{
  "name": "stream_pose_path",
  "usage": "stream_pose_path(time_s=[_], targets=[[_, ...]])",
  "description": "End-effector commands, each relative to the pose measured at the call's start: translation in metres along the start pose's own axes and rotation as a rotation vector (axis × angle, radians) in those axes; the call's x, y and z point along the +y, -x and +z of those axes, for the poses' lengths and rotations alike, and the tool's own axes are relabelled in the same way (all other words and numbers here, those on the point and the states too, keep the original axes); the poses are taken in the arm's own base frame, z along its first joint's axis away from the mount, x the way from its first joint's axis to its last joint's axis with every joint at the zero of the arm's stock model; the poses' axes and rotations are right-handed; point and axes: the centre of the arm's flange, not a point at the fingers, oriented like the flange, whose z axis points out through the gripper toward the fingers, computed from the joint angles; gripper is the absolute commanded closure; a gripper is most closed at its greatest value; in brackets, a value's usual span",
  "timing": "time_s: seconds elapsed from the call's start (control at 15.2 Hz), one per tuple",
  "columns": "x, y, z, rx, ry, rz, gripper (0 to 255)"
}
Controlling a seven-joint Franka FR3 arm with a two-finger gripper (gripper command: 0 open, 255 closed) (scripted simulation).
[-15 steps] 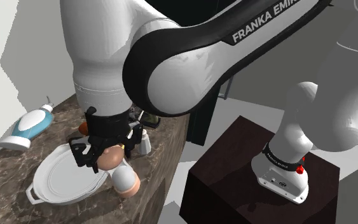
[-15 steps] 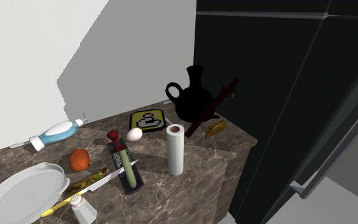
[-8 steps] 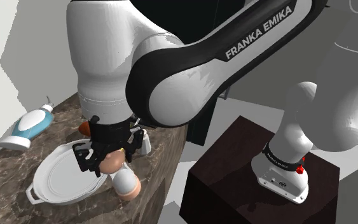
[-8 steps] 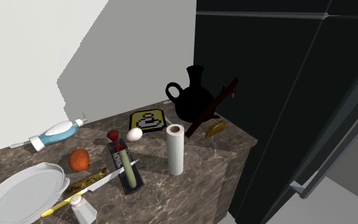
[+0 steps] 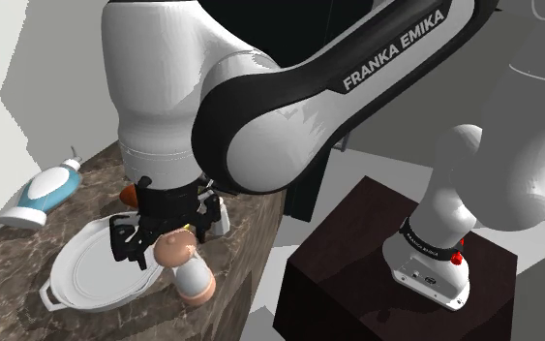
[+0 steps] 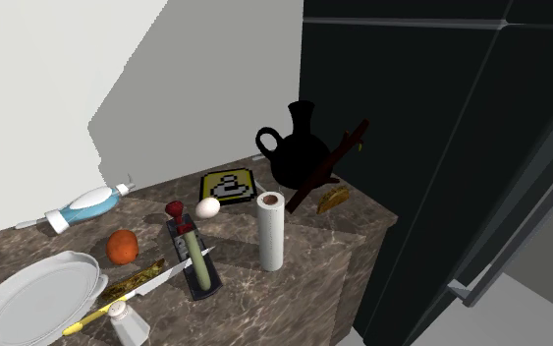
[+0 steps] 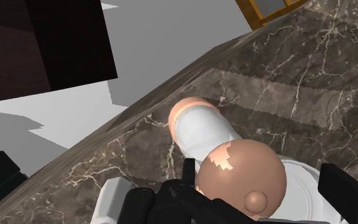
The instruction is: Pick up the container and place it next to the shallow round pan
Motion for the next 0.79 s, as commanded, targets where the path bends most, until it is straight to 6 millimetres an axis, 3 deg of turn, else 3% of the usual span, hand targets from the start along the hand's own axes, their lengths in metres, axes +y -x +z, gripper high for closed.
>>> stream_pose_path(time_s=[0.0, 0.26, 0.73], targets=[[0.000, 0.000, 0.000, 0.000, 0.000, 0.000, 0], [0.000, 0.000, -0.050, 0.000, 0.000, 0.000, 0], [0.000, 0.000, -0.050, 0.000, 0.000, 0.000, 0]])
